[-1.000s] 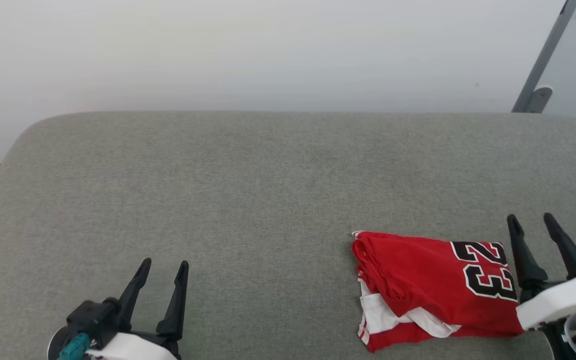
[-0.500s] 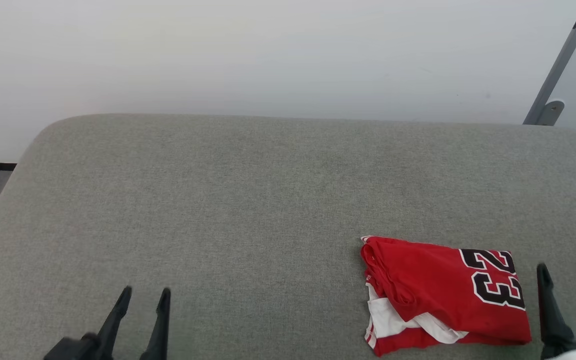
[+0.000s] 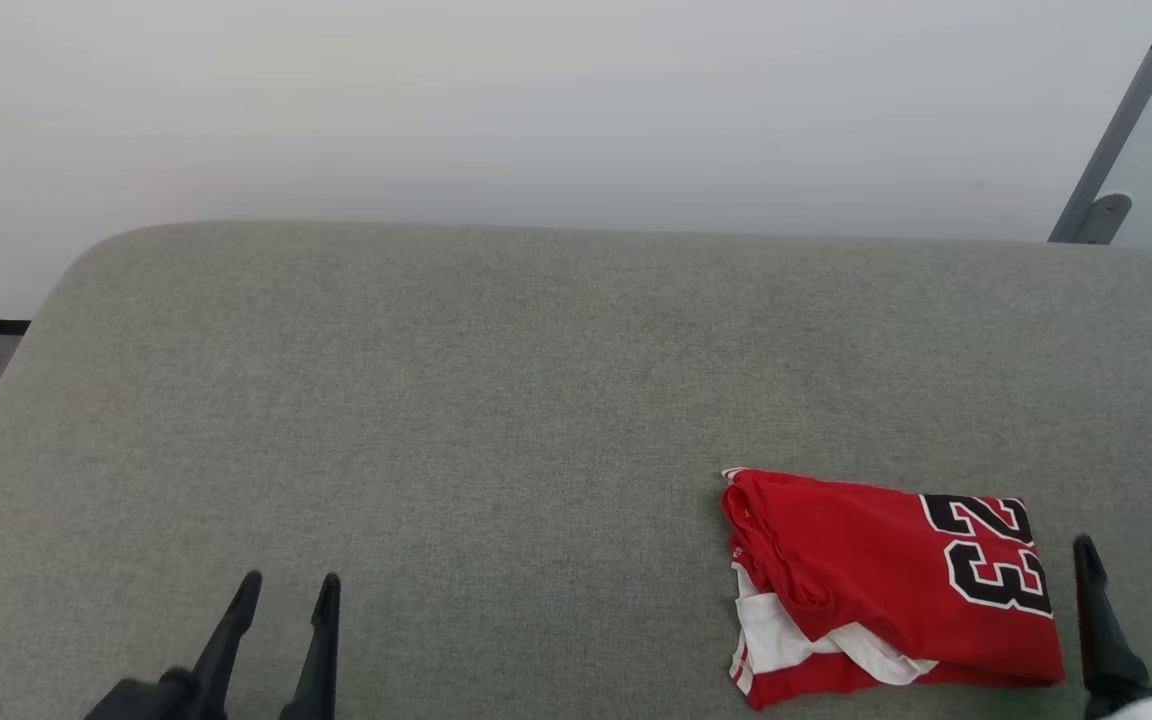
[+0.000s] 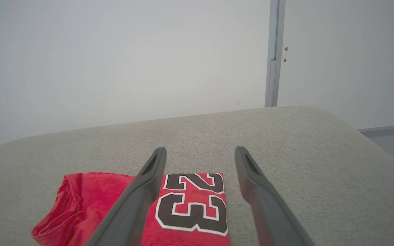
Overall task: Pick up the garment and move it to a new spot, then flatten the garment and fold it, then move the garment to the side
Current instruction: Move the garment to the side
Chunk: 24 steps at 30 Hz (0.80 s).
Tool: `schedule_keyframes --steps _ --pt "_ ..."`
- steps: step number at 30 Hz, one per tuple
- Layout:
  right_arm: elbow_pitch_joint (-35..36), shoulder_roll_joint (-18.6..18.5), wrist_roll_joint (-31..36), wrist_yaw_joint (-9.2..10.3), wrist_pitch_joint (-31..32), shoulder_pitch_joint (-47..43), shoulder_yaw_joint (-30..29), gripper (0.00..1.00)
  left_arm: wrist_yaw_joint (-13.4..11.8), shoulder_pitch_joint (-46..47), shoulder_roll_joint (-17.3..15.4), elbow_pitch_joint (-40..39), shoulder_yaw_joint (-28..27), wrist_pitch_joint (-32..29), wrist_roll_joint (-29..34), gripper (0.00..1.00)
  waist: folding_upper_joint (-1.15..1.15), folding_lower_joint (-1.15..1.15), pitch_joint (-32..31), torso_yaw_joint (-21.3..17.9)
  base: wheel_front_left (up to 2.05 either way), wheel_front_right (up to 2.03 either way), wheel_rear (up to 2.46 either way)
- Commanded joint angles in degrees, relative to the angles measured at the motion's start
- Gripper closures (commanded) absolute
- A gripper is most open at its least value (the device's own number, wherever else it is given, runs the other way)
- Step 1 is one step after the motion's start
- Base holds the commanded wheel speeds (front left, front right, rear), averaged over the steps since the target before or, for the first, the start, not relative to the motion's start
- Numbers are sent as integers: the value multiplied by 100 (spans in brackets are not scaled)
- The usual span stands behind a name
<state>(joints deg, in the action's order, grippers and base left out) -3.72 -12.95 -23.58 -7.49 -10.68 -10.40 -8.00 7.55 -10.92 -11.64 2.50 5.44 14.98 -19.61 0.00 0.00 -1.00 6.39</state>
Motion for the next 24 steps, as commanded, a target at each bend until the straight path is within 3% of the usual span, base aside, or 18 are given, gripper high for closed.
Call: schedule_keyframes --steps 1,8,16,20,24 --pt "1 -12 24 0 76 124 -1 0 -15 99 -12 -2 8 29 14 0 0 0 18 6 0 0 0" --pt "-118 -728 281 0 1561 926 288 0 -15 655 -51 7 237 29 -29 0 0 0 537 32 0 0 0" --pt "-204 -1660 -223 1 4434 1460 601 0 -15 1390 -90 79 430 29 -57 0 0 0 1279 116 0 0 0" --pt "-17 -1786 -551 1 5294 1539 669 0 -15 1609 -81 89 482 29 -47 0 0 0 1557 154 0 0 0" --pt "-7 -1640 -678 1 5656 1568 732 0 -15 1757 -68 128 516 29 -25 0 0 0 1737 187 0 0 0"
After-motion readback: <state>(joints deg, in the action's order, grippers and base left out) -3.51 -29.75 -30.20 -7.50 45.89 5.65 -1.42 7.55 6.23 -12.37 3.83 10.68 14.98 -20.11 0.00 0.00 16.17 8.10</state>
